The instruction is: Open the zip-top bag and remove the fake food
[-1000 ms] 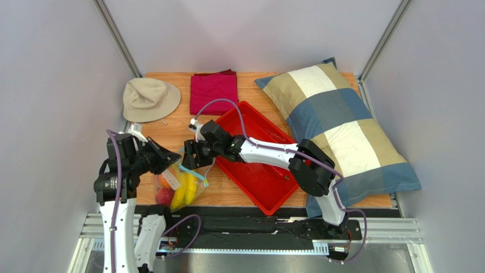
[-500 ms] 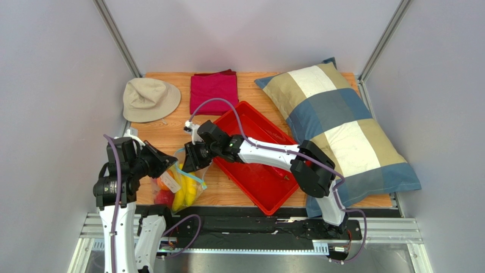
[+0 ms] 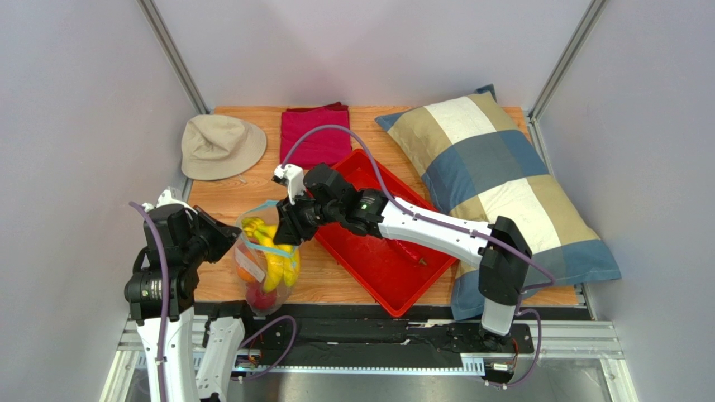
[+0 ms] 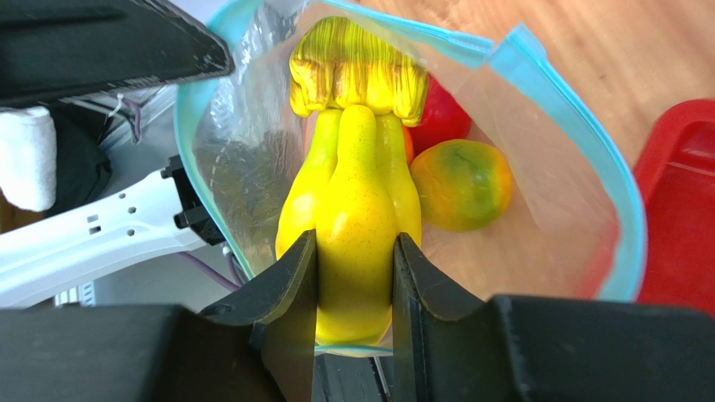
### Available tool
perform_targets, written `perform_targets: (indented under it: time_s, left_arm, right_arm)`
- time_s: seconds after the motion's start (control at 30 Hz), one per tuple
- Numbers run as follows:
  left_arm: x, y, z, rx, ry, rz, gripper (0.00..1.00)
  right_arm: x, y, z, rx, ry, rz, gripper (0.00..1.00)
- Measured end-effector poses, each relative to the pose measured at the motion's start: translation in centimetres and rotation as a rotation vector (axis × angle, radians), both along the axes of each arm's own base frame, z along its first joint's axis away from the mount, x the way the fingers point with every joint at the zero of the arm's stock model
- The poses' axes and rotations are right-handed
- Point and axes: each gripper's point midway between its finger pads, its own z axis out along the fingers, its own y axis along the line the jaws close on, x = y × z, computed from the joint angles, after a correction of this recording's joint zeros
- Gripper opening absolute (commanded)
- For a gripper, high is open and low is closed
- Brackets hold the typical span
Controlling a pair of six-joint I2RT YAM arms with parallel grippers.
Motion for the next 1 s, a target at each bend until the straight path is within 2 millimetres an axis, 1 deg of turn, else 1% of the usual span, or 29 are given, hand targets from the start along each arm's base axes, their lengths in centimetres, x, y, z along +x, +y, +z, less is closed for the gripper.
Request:
perform_targets:
  time_s: [0.2, 0.27, 0.37, 0.43, 0.53, 0.57, 0.63, 0.7, 0.73, 0.8, 0.83, 0.87, 0.93, 1.0]
  left_arm:
    - [-0.8, 0.4, -0.1, 0.021, -0.011, 0.020, 0.00]
    - [-1.0, 0.4, -0.1, 0.023, -0.014, 0.022, 0.00]
    - [-1.2, 0.4, 0.0, 0.023, -0.024, 0.021, 0.00]
    - [-1.4, 0.3, -0.1, 0.023, -0.025, 0.022, 0.00]
    - [-1.5, 0.3, -0.4, 0.022, -0.018, 0.021, 0.00]
    - [-1.5, 0.3, -0.5, 0.020, -0.016, 0.020, 0.00]
    - [-1.5, 0.2, -0.7, 0.017, -0.010, 0.017, 0.00]
    - [-1.5, 0.1, -0.8, 0.014, -0.007, 0.012, 0.00]
    - [-1.5, 0.1, -0.8, 0.013, -0.006, 0.012, 0.00]
    - [-1.5, 0.1, -0.8, 0.013, -0.007, 0.012, 0.00]
    - [-1.4, 0.1, -0.8, 0.013, -0.007, 0.011, 0.00]
    - [-1.4, 0.1, -0.8, 0.012, -0.007, 0.009, 0.00]
    - [-1.4, 0.0, -0.8, 0.009, -0.005, 0.006, 0.00]
    - [-1.3, 0.0, -0.8, 0.007, -0.003, 0.003, 0.00]
  right_arm:
    - [0.9, -1.1, 3.1, 0.038, -0.073, -0.064, 0.00]
    - [1.5, -1.6, 4.2, 0.051, -0.091, -0.105, 0.00]
    - [2.8, -2.5, 5.6, 0.073, -0.095, -0.168, 0.00]
    - [4.0, -3.3, 6.7, 0.097, -0.089, -0.211, 0.00]
    - [6.4, -4.9, 8.7, 0.124, -0.100, -0.280, 0.00]
    - [7.3, -5.7, 9.6, 0.133, -0.109, -0.307, 0.00]
    - [9.5, -8.2, 11.3, 0.145, -0.129, -0.378, 0.00]
    - [11.9, -11.9, 12.6, 0.147, -0.154, -0.476, 0.00]
    - [12.9, -13.8, 12.9, 0.147, -0.163, -0.523, 0.00]
    - [14.3, -18.1, 12.5, 0.132, -0.162, -0.620, 0.00]
    - [14.9, -20.1, 11.8, 0.121, -0.153, -0.668, 0.00]
    - [15.2, -21.9, 10.5, 0.101, -0.130, -0.708, 0.00]
    - [15.6, -24.2, 7.8, 0.055, -0.070, -0.756, 0.00]
    - [15.5, -25.1, 4.6, 0.016, 0.010, -0.772, 0.00]
